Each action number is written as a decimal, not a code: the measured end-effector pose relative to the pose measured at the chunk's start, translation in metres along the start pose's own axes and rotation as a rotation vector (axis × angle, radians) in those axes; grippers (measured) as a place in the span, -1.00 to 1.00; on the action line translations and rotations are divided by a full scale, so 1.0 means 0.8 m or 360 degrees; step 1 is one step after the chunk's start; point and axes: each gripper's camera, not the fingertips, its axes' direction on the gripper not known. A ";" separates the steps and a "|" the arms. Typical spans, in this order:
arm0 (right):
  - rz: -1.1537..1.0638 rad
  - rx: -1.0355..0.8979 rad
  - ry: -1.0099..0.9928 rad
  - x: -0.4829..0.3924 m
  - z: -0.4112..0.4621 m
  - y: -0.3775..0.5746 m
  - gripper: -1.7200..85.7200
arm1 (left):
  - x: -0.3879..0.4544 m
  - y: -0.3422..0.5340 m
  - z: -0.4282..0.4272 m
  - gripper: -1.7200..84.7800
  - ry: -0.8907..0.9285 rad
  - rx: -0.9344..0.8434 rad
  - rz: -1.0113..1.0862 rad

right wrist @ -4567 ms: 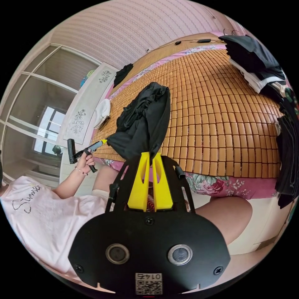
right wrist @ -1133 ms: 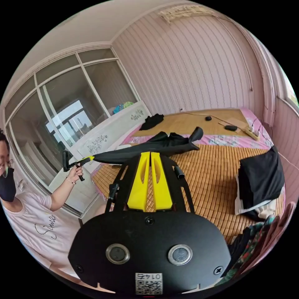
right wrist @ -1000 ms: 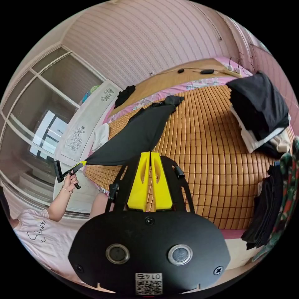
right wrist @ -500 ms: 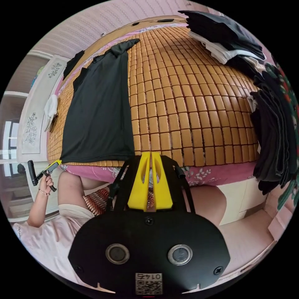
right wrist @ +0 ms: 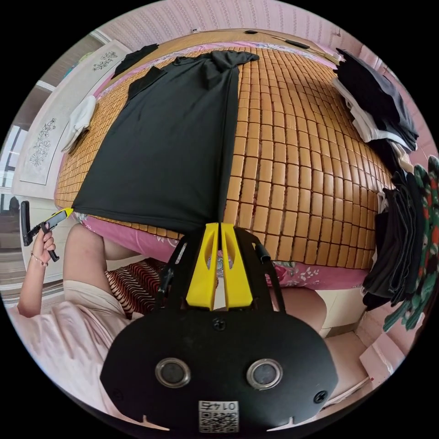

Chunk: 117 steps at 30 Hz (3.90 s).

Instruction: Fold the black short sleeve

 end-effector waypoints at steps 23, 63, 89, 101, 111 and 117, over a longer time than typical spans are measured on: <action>-0.0053 -0.0086 0.0115 -0.085 -0.036 0.010 -0.91 | -0.050 0.146 -0.016 -0.92 -0.0128 0.0001 0.0195; -0.0867 -0.0002 -0.0096 -0.404 0.049 -0.767 -0.78 | -0.204 -0.422 0.148 -0.96 -0.0071 0.0090 -0.0159; -0.1747 -0.0125 -0.0303 -0.678 0.114 -0.706 -0.97 | -0.294 -0.200 0.097 -0.98 -0.0261 0.0586 -0.0855; -0.1597 0.0050 -0.0371 -0.616 0.069 -0.677 -0.68 | -0.318 -0.194 0.154 -0.87 -0.0224 0.0506 -0.0993; -0.0808 0.0400 -0.0426 -0.319 -0.034 -0.573 -0.72 | -0.305 -0.209 0.163 -0.88 -0.0450 0.0443 -0.1004; 0.0016 0.0386 0.0076 -0.045 -0.052 -0.495 -0.76 | -0.178 -0.288 0.186 -0.91 -0.0383 0.0476 -0.0477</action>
